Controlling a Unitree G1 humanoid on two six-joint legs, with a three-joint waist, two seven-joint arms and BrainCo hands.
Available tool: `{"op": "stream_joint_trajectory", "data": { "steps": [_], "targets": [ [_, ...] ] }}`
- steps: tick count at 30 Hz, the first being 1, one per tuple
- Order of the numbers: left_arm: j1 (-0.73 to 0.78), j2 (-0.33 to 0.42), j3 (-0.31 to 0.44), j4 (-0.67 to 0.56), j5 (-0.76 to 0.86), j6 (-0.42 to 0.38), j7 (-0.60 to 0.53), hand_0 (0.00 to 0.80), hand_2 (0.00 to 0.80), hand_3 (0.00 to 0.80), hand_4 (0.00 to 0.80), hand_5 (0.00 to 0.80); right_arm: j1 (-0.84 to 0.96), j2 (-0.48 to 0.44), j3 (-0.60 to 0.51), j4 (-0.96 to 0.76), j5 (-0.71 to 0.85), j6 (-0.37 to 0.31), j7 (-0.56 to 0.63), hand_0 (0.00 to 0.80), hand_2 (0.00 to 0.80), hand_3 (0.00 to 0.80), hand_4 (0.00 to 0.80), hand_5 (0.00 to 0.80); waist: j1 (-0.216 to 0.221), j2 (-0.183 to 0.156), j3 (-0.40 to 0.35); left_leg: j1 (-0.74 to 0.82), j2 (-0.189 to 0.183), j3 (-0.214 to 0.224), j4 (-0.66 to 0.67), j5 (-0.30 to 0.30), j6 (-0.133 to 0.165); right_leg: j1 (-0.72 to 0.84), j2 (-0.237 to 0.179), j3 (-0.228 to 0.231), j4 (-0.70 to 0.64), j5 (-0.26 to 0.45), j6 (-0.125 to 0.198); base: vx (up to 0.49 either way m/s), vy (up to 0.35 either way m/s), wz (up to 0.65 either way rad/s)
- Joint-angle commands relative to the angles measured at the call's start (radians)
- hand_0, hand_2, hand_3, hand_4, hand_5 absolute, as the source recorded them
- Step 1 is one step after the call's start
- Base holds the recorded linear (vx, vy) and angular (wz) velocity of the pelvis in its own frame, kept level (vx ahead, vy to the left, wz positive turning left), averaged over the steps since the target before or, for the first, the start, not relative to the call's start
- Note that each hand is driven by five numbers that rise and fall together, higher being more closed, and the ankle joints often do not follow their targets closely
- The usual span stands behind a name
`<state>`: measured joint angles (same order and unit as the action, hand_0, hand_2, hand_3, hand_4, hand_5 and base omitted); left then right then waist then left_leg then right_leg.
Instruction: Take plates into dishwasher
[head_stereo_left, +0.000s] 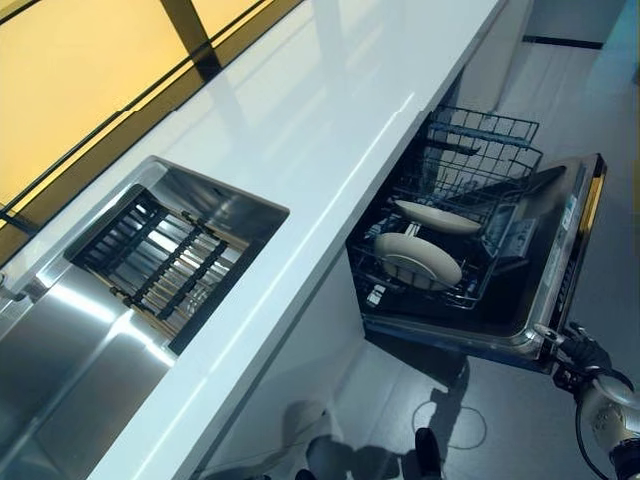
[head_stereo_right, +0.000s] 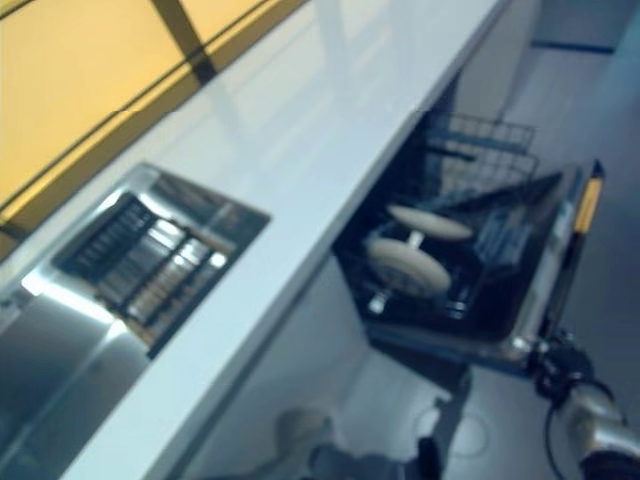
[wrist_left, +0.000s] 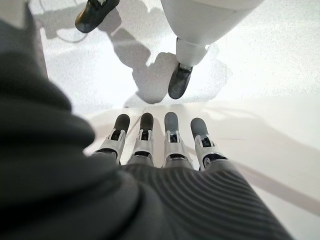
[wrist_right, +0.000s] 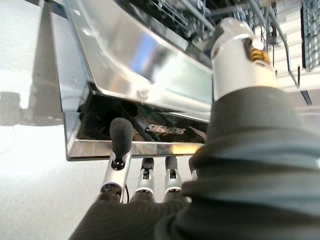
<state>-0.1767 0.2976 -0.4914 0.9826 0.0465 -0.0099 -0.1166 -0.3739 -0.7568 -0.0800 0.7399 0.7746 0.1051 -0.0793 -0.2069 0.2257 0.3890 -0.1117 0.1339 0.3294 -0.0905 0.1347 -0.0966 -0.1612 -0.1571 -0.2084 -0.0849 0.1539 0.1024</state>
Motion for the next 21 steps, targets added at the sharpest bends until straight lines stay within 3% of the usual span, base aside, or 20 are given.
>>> {"op": "stream_joint_trajectory", "data": {
  "steps": [1, 21],
  "targets": [
    [-0.052, 0.062, -0.012, 0.011, 0.022, 0.006, 0.000, 0.000, 0.000, 0.000, 0.000, 0.000, -0.151, 0.165, 0.146, -0.117, -0.020, 0.037, 0.130, 0.000, 0.000, 0.000, 0.000, 0.000, 0.059, -0.059, 0.002, 0.023, 0.005, 0.015, 0.003, -0.029, -0.025, -0.023, 0.000, -0.039, 0.118, -0.121, -0.005, 0.005, -0.007, -0.07],
    [-0.024, 0.056, 0.002, 0.015, 0.058, 0.036, -0.015, 0.000, 0.000, 0.000, 0.000, 0.000, -0.162, 0.221, 0.216, -0.292, -0.042, 0.014, 0.164, 0.000, 0.000, 0.000, 0.000, 0.000, 0.087, -0.122, -0.053, 0.097, 0.020, 0.036, 0.008, -0.066, -0.029, 0.068, 0.004, -0.069, 0.075, -0.127, 0.007, 0.020, 0.001, -0.07]
  ]
}}
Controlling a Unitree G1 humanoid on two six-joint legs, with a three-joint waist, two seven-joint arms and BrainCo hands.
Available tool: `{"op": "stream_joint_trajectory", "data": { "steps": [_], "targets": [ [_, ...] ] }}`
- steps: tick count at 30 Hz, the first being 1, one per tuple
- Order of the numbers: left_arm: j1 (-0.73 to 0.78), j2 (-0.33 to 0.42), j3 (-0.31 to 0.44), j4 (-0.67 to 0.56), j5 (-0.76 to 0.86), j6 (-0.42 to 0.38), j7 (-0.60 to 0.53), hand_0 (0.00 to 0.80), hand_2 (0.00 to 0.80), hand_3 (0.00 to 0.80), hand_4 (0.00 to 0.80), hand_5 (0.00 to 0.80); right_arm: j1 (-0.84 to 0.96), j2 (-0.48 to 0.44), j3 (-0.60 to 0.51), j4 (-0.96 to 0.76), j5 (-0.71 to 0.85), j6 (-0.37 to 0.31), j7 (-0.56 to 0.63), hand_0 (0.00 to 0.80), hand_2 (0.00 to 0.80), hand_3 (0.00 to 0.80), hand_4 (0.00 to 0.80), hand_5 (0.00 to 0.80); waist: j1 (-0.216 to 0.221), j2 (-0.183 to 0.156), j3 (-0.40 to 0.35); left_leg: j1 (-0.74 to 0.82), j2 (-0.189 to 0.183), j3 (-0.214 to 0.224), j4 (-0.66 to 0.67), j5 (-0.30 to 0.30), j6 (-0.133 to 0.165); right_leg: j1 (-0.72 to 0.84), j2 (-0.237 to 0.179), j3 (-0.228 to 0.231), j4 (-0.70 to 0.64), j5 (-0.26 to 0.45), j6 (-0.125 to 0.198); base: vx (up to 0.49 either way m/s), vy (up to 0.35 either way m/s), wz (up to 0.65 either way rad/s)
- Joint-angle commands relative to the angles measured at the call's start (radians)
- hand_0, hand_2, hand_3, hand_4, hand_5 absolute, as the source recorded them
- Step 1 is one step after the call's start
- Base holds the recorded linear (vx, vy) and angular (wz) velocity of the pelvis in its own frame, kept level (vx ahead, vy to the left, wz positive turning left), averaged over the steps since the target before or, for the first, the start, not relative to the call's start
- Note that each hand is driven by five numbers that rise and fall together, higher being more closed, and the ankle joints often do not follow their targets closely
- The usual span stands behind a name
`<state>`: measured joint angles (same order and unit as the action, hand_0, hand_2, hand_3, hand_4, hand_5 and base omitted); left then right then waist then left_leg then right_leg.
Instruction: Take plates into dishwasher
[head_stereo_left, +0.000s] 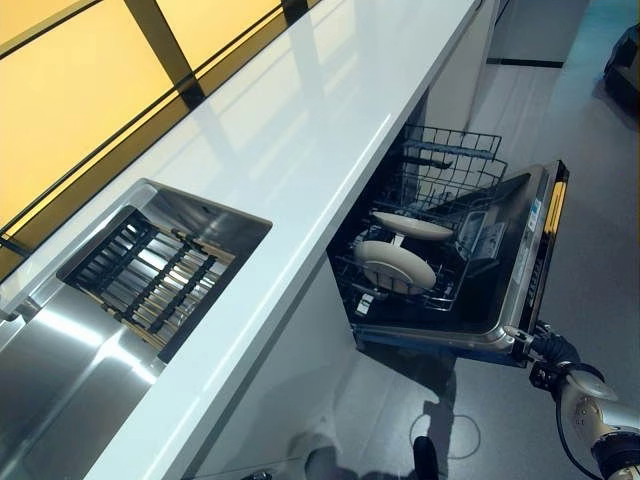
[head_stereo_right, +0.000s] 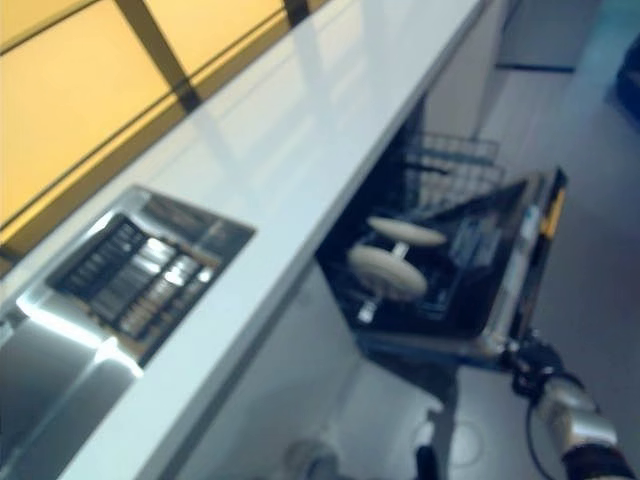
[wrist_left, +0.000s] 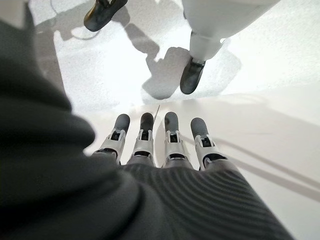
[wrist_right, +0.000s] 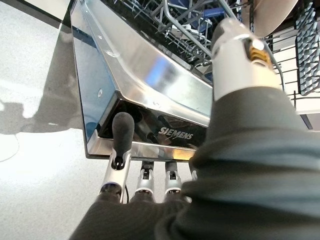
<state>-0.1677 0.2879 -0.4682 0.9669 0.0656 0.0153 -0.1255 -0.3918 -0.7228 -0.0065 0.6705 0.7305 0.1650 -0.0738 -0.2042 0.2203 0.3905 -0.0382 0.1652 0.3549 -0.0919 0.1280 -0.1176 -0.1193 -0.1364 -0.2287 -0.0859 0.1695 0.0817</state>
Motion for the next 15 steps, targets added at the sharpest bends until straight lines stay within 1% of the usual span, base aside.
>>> {"op": "stream_joint_trajectory", "data": {
  "steps": [1, 6, 15],
  "targets": [
    [-0.032, 0.065, -0.021, 0.031, 0.040, 0.012, -0.005, 0.000, 0.000, 0.000, 0.000, 0.000, -0.145, 0.191, 0.146, -0.231, 0.002, -0.046, 0.157, 0.000, 0.000, 0.000, 0.000, 0.000, 0.085, -0.119, -0.057, 0.026, -0.011, 0.011, 0.010, -0.060, -0.007, 0.029, -0.016, -0.049, 0.075, -0.143, 0.027, 0.000, 0.000, 0.00],
    [-0.025, 0.064, -0.016, 0.039, 0.050, 0.017, -0.004, 0.000, 0.000, 0.000, 0.000, 0.000, -0.148, 0.208, 0.168, -0.264, 0.002, -0.046, 0.169, 0.000, 0.000, 0.000, 0.000, 0.000, 0.095, -0.132, -0.071, 0.040, -0.008, 0.012, 0.012, -0.065, -0.005, 0.048, -0.015, -0.058, 0.070, -0.144, 0.027, 0.000, 0.000, 0.00],
    [0.003, 0.060, 0.004, 0.055, 0.051, 0.013, -0.010, 0.000, 0.000, 0.000, 0.000, 0.000, -0.144, 0.229, 0.204, -0.310, 0.003, -0.047, 0.184, 0.000, 0.000, 0.000, 0.000, 0.000, 0.115, -0.145, -0.107, 0.062, -0.008, 0.004, 0.010, -0.065, -0.006, 0.097, -0.015, -0.074, 0.060, -0.153, 0.026, 0.043, 0.019, 0.02]
  ]
}}
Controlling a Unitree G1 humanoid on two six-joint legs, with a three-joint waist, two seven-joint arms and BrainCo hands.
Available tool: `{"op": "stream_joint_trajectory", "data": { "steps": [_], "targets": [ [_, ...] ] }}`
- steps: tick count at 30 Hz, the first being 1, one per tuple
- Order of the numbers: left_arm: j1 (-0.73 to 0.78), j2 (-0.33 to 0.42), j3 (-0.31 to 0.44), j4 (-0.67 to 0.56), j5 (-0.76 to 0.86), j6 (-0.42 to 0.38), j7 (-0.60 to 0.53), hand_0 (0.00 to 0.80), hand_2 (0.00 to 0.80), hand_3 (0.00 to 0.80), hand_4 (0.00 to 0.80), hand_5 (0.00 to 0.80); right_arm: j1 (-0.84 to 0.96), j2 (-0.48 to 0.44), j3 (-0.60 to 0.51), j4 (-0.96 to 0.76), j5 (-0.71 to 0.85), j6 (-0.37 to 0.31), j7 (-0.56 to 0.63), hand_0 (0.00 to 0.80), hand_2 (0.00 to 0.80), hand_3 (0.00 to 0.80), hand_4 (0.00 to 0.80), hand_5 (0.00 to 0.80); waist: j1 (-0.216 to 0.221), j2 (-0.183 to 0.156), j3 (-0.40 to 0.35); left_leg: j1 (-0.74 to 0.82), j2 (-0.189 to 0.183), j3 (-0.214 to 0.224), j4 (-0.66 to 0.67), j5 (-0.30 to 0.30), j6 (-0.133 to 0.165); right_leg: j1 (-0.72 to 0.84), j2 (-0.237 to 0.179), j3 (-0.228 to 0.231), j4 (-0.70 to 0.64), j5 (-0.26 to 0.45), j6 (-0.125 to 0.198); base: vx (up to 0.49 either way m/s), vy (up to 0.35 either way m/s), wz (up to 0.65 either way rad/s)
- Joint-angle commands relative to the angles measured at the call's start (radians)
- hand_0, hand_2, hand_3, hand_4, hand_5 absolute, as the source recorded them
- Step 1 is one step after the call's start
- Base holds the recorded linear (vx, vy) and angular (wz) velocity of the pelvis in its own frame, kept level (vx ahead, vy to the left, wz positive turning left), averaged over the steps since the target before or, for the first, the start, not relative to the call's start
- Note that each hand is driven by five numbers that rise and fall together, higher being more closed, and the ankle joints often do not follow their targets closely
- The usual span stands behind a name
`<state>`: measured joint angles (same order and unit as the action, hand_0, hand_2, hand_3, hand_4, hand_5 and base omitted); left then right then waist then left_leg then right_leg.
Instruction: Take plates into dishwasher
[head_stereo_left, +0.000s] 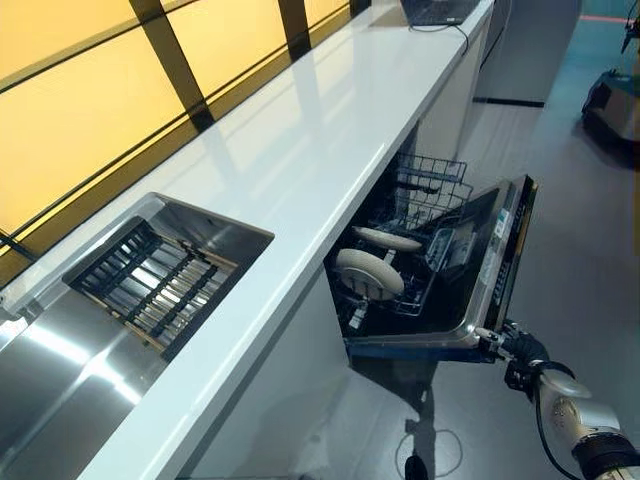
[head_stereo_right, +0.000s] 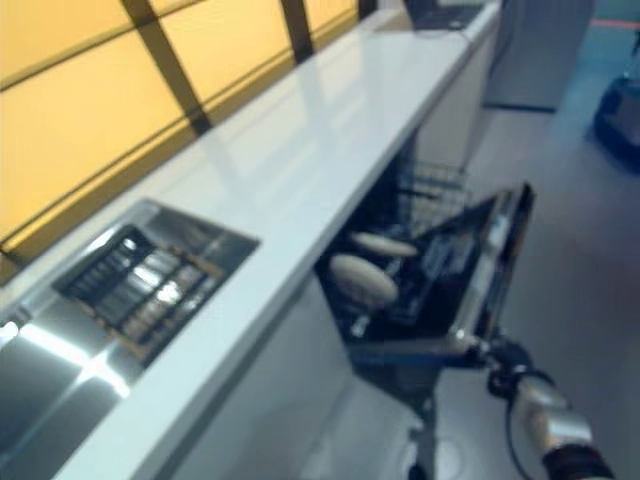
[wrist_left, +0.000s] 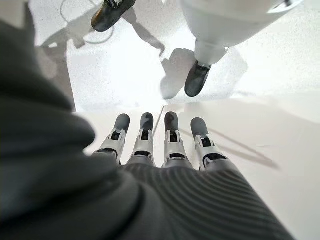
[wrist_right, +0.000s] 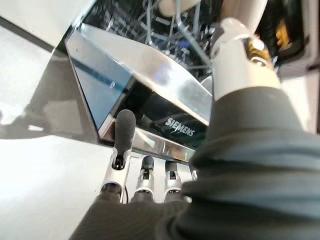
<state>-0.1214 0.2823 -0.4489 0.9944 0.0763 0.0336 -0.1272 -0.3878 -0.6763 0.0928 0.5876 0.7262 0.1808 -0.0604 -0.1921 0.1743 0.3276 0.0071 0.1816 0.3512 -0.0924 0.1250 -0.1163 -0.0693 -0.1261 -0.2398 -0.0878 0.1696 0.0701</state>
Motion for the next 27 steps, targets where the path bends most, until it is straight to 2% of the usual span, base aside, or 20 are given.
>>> {"op": "stream_joint_trajectory", "data": {
  "steps": [1, 5, 6, 16, 27],
  "targets": [
    [-0.041, 0.067, -0.014, 0.028, 0.042, -0.005, -0.009, 0.000, 0.000, 0.000, 0.000, 0.000, -0.146, 0.185, 0.106, -0.231, 0.008, -0.063, 0.169, 0.000, 0.000, 0.000, 0.000, 0.000, 0.106, -0.101, -0.047, 0.017, -0.025, 0.007, 0.010, -0.061, -0.007, 0.051, -0.025, -0.066, 0.060, -0.154, 0.038, 0.063, 0.005, 0.01],
    [-0.028, 0.067, -0.007, 0.037, 0.049, -0.011, -0.006, 0.000, 0.000, 0.000, 0.000, 0.000, -0.135, 0.198, 0.113, -0.245, -0.004, -0.061, 0.169, 0.000, 0.000, 0.000, 0.000, 0.000, 0.115, -0.110, -0.059, 0.019, -0.026, -0.003, 0.007, -0.061, -0.008, 0.067, -0.022, -0.070, 0.058, -0.158, 0.038, 0.035, 0.008, 0.08],
    [-0.026, 0.068, -0.005, 0.038, 0.049, -0.011, -0.005, 0.000, 0.000, 0.000, 0.000, 0.000, -0.131, 0.199, 0.114, -0.248, -0.006, -0.060, 0.171, 0.000, 0.000, 0.000, 0.000, 0.000, 0.117, -0.112, -0.058, 0.011, -0.024, 0.006, 0.005, -0.041, 0.001, 0.059, -0.021, -0.079, 0.061, -0.144, 0.029, -0.016, -0.001, 0.05],
    [-0.010, 0.070, 0.008, 0.072, 0.062, -0.018, -0.002, 0.000, 0.000, 0.000, 0.000, 0.000, -0.096, 0.203, 0.119, -0.243, -0.003, -0.066, 0.176, 0.000, 0.000, 0.000, 0.000, 0.000, 0.135, -0.140, -0.082, 0.022, -0.025, -0.032, 0.007, -0.048, 0.008, 0.093, -0.015, -0.070, 0.066, -0.161, 0.025, 0.058, -0.004, 0.18],
    [0.017, 0.070, 0.034, 0.101, 0.043, -0.041, 0.021, 0.000, 0.000, 0.000, 0.000, 0.000, -0.058, 0.217, 0.111, -0.222, -0.014, -0.064, 0.183, 0.000, 0.000, 0.000, 0.000, 0.000, 0.172, -0.154, -0.094, 0.032, -0.033, -0.063, 0.010, -0.057, 0.018, 0.130, -0.024, -0.100, 0.084, -0.182, 0.026, 0.053, 0.031, 0.23]
  ]
}}
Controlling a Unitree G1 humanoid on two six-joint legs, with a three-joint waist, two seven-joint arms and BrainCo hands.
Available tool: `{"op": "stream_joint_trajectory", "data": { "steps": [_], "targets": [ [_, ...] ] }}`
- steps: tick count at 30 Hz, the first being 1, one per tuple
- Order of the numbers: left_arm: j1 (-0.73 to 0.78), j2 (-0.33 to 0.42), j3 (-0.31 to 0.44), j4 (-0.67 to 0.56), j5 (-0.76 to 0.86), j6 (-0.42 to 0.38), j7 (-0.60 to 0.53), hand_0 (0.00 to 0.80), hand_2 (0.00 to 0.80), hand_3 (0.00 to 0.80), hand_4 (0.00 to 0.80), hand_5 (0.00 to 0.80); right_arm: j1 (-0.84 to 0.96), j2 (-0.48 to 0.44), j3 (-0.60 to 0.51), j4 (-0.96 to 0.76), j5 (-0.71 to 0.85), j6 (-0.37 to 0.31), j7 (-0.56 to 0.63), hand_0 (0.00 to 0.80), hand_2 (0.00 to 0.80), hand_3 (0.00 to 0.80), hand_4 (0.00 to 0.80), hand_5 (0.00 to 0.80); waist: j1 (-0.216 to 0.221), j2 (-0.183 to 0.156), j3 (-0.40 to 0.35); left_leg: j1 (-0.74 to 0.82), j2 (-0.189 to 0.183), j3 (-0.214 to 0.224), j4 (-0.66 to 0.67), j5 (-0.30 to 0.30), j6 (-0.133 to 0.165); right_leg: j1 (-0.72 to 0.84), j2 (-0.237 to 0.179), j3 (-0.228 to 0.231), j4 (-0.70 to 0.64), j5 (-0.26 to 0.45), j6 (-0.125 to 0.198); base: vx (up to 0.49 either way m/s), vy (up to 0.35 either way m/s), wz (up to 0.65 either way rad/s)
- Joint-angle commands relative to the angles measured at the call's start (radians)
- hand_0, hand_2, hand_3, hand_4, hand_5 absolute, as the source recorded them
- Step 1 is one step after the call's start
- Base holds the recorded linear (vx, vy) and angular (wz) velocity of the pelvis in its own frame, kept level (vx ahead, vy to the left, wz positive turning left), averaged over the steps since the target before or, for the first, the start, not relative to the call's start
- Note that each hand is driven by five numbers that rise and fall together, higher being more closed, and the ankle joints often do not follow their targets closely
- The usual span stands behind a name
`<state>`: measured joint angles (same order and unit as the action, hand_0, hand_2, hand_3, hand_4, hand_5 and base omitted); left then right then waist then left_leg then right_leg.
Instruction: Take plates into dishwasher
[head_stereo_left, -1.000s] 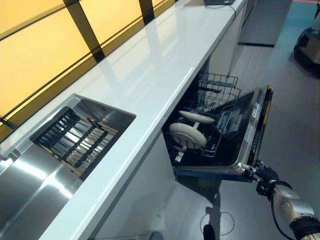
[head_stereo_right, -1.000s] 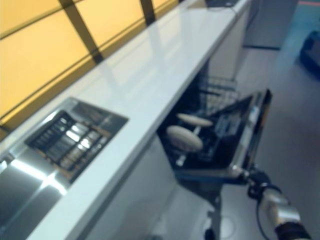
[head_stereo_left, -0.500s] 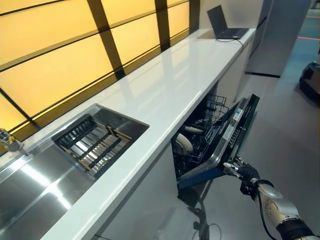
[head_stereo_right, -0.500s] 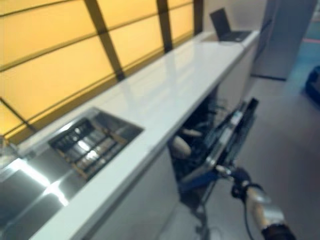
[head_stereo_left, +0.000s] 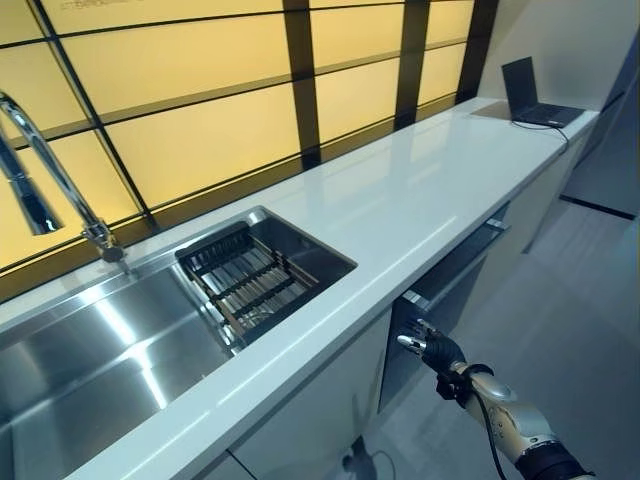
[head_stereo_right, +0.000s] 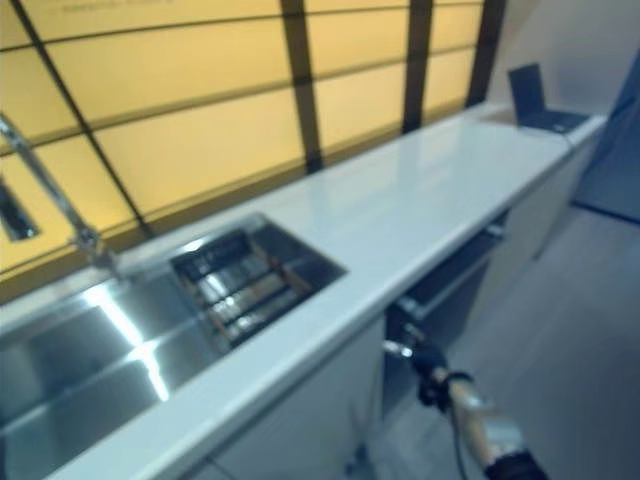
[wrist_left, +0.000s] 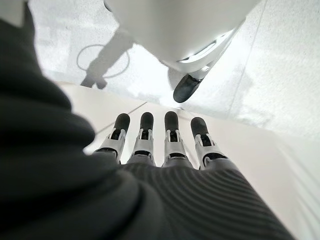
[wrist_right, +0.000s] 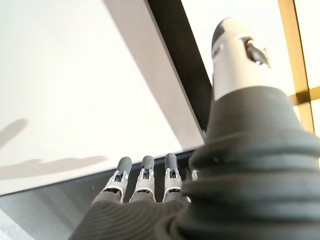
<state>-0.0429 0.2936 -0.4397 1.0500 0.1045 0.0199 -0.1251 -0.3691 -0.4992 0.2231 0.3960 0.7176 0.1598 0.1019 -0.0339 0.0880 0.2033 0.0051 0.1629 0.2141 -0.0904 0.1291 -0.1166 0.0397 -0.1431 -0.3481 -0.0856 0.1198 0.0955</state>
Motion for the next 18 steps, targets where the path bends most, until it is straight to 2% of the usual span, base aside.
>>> {"op": "stream_joint_trajectory", "data": {
  "steps": [1, 12, 13, 16, 18],
  "targets": [
    [-0.057, 0.058, 0.031, 0.050, 0.014, -0.029, 0.022, 0.000, 0.000, 0.000, 0.000, 0.000, -0.070, 0.042, -0.021, -0.027, -0.012, -0.041, 0.026, 0.000, 0.000, 0.000, 0.000, 0.000, 0.019, -0.070, 0.026, 0.036, -0.016, 0.072, 0.007, -0.062, 0.019, 0.027, -0.008, 0.001, 0.078, -0.131, 0.002, 0.048, 0.033, 0.18],
    [-0.027, 0.053, 0.079, 0.083, -0.012, -0.037, 0.064, 0.000, 0.000, 0.000, 0.000, 0.000, -0.035, 0.040, -0.028, 0.032, -0.103, -0.037, 0.051, 0.000, 0.000, 0.000, 0.000, 0.000, 0.062, -0.098, -0.025, 0.052, -0.023, 0.068, 0.003, -0.074, 0.021, 0.076, -0.009, -0.048, 0.038, -0.120, 0.013, 0.046, 0.034, 0.14],
    [-0.025, 0.052, 0.081, 0.084, -0.017, -0.038, 0.069, 0.000, 0.000, 0.000, 0.000, 0.000, -0.032, 0.038, -0.028, 0.037, -0.130, -0.042, 0.045, 0.000, 0.000, 0.000, 0.000, 0.000, 0.064, -0.100, -0.029, 0.053, -0.024, 0.067, 0.003, -0.075, 0.022, 0.078, -0.009, -0.050, 0.039, -0.121, 0.014, 0.033, 0.037, 0.05],
    [-0.019, 0.052, 0.110, 0.089, -0.037, -0.037, 0.093, 0.000, 0.000, 0.000, 0.000, 0.000, -0.009, 0.010, -0.017, 0.060, -0.337, -0.071, 0.017, 0.000, 0.000, 0.000, 0.000, 0.000, 0.077, -0.107, -0.043, 0.057, -0.029, 0.052, 0.003, -0.081, 0.028, 0.086, -0.011, -0.055, 0.057, -0.137, 0.014, 0.008, 0.022, 0.08],
    [-0.015, 0.056, 0.126, 0.084, -0.046, -0.034, 0.103, 0.000, 0.000, 0.000, 0.000, 0.000, 0.010, -0.012, -0.006, 0.056, -0.415, -0.058, 0.015, 0.000, 0.000, 0.000, 0.000, 0.000, 0.081, -0.111, -0.047, 0.059, -0.029, 0.041, 0.003, -0.082, 0.033, 0.086, -0.013, -0.051, 0.077, -0.150, 0.012, -0.030, -0.017, 0.20]
  ]
}}
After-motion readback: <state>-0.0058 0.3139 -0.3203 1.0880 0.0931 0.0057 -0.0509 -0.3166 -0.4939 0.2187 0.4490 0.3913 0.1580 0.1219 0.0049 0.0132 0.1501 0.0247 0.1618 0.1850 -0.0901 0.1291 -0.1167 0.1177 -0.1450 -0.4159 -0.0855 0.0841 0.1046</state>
